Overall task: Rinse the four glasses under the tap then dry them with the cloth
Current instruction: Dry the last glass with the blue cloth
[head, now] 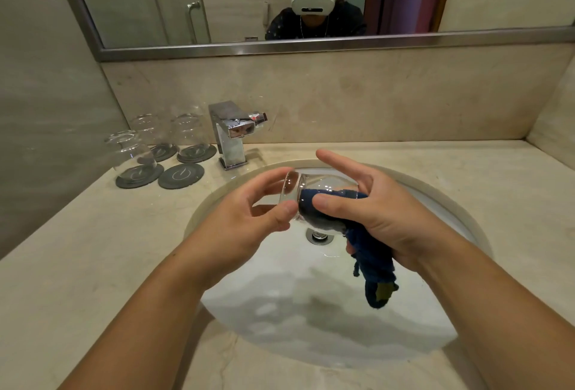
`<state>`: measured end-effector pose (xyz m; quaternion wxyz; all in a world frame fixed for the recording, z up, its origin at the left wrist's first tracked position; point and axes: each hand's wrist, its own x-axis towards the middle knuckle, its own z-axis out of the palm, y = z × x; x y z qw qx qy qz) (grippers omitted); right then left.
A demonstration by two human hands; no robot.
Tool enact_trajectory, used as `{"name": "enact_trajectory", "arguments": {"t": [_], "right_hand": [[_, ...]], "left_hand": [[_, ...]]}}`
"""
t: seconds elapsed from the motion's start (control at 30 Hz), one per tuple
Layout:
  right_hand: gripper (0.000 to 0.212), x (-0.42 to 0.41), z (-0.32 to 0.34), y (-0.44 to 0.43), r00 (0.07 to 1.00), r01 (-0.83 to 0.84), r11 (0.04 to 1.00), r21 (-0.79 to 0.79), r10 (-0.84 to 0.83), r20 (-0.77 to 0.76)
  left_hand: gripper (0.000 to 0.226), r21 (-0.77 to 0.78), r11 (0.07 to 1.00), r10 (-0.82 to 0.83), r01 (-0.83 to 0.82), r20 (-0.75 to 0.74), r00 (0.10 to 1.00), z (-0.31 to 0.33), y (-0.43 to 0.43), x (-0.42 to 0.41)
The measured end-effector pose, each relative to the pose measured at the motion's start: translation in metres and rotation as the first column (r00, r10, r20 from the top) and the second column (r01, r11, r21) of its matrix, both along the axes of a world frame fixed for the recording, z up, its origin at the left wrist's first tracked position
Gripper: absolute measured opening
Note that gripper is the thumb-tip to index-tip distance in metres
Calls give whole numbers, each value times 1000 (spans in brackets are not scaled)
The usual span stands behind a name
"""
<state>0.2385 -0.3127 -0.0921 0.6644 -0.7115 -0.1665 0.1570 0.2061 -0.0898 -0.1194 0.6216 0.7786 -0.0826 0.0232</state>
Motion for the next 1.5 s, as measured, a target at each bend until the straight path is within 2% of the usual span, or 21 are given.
{"name": "enact_trajectory", "arguments": {"t": [0.1,0.27,0.43,0.53,0.67,0.8,0.97,1.07,1.2,1.3,1.5], "right_hand": [[85,1,1,-1,1000,5,999,33,-4,-27],[75,4,-2,-1,998,22,996,81,-17,-61],[71,4,-4,1,999,17,998,59,-15,-41],[74,3,-4,1,1000,9,1000,28,-9,-9],[78,4,-4,0,1000,-14,1000,14,15,-25],[76,6,-4,-3,997,-34,997,65,38,-67],[80,6,-3,-4,994,-39,991,128,51,-95],[77,7,-3,-2,993,-33,992,126,46,-106],[69,5,-5,0,996,-42,998,56,46,-74],[70,3,-5,1,998,-45,999,9,45,-48],[75,6,-6,-1,996,-35,997,63,40,-82]], "left_hand": [[60,42,997,-64,63,28,998,1,0,-1],[66,75,993,-92,87,75,993,1,-2,-2],[55,-34,999,0,-1,-38,999,3,-4,-1],[52,39,994,99,-98,-34,994,2,-5,1],[43,61,998,26,-27,9,1000,0,-3,1],[59,91,995,-38,36,25,999,0,0,-1],[67,132,989,-84,73,81,993,2,-1,-2],[67,104,992,-83,76,74,994,2,-2,-2],[48,-28,999,28,-29,-23,999,5,-7,-2],[46,59,991,122,-121,-17,992,4,-8,-1],[48,3,1000,-18,18,1,1000,2,-5,-3]]}}
